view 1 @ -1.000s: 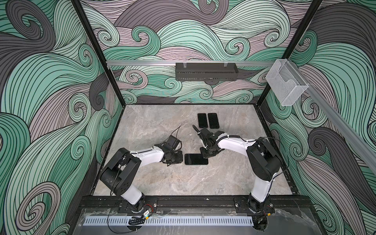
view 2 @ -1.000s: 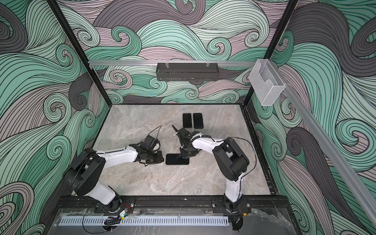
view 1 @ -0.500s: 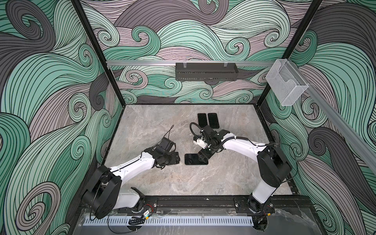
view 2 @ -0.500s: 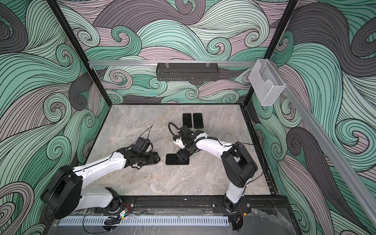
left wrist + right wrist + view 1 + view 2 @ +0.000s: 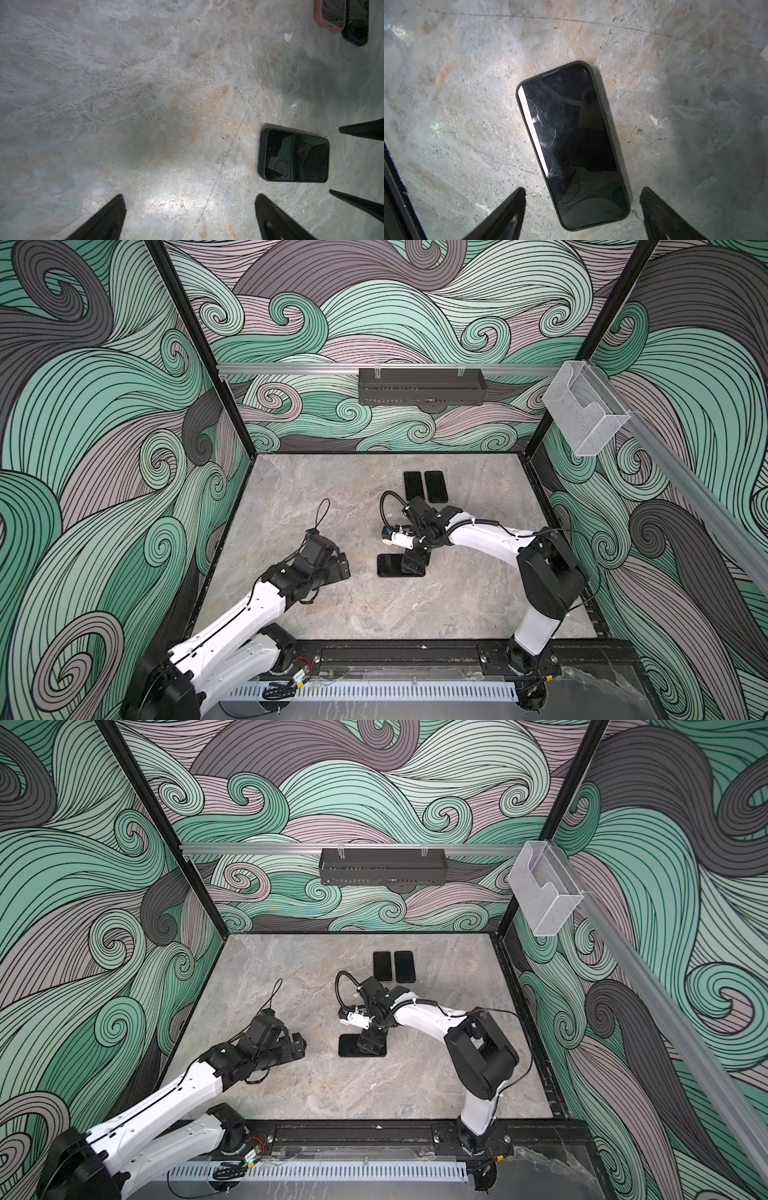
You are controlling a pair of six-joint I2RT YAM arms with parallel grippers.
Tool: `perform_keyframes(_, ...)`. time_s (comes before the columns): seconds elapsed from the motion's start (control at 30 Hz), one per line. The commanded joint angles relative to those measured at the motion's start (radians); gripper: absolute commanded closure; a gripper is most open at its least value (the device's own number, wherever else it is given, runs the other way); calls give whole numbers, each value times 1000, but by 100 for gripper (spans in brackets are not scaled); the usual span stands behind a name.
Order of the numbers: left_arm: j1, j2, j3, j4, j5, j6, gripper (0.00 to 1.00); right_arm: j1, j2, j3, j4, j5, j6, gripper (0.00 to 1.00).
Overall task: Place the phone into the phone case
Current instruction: 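Open the left gripper and lift away while the right grasps the cased phone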
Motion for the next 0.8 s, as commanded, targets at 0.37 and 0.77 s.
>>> perform_keyframes(0.37, 12, -293, -40, -178, -121, -16, 2, 24, 98, 69, -36, 8, -83, 6)
perform_keyframes(0.77, 14, -282, -42, -162, -93, 7, 1, 44, 148, 72, -74, 39, -85, 5)
